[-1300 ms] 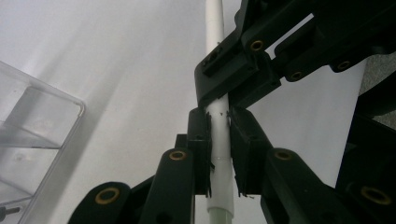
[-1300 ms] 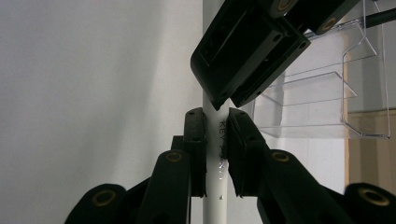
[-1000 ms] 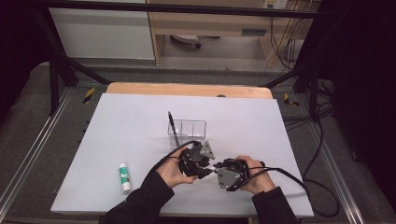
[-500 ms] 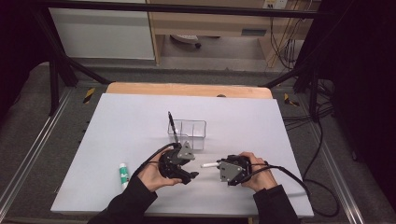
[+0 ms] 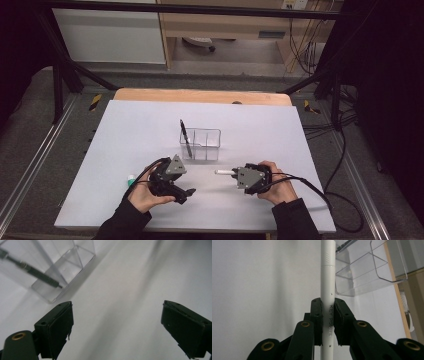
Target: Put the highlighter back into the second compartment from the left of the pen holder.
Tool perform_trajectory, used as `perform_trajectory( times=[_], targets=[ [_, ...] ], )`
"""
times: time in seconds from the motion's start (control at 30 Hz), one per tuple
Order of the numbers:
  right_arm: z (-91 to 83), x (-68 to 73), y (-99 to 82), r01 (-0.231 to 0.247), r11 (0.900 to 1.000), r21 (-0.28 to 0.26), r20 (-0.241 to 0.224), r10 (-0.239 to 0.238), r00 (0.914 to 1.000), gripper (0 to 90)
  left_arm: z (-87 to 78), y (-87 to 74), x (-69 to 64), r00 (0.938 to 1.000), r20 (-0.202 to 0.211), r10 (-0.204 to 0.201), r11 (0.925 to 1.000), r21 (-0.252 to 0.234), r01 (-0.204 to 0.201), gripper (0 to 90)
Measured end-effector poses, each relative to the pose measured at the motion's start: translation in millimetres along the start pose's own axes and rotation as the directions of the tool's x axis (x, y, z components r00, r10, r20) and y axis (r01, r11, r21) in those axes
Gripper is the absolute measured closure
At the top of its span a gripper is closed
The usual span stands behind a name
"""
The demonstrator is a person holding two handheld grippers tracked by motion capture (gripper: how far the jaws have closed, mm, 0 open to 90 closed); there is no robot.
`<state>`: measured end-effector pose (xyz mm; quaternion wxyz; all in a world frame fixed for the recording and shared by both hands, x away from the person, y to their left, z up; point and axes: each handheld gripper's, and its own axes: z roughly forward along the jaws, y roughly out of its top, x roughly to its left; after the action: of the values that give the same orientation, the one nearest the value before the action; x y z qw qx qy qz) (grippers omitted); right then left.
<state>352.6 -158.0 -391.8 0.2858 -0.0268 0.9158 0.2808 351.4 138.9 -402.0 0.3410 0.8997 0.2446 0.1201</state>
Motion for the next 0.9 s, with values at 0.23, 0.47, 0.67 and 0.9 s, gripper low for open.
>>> perform_trajectory(
  times=[0.23,0.47,0.67,0.9],
  targets=[
    [-0.3,-4.0,2.0,-0.114,0.9927,-0.04,0.001,0.114,0.9935,78.7,-12.8,-29.8,9.6,0.9971,-0.043,-0.062,0.9972,-0.043,0.061,10.0],
    [-1.3,-8.3,4.4,-0.239,0.9687,-0.069,0.006,0.24,0.9709,78.7,-28.0,-51.7,19.8,0.9913,-0.06,-0.117,0.9898,-0.089,0.111,9.8],
    [-2.2,-12.7,6.8,-0.353,0.9298,-0.102,-0.009,0.354,0.935,78.7,-34.3,-66.2,28.3,0.9863,-0.067,-0.151,0.9837,-0.109,0.143,9.8],
    [-2.5,-18.2,9.0,-0.454,0.8811,-0.133,-0.013,0.456,0.8898,78.7,-35.8,-78.4,35.6,0.9812,-0.084,-0.174,0.9811,-0.101,0.165,9.7]
  ],
)
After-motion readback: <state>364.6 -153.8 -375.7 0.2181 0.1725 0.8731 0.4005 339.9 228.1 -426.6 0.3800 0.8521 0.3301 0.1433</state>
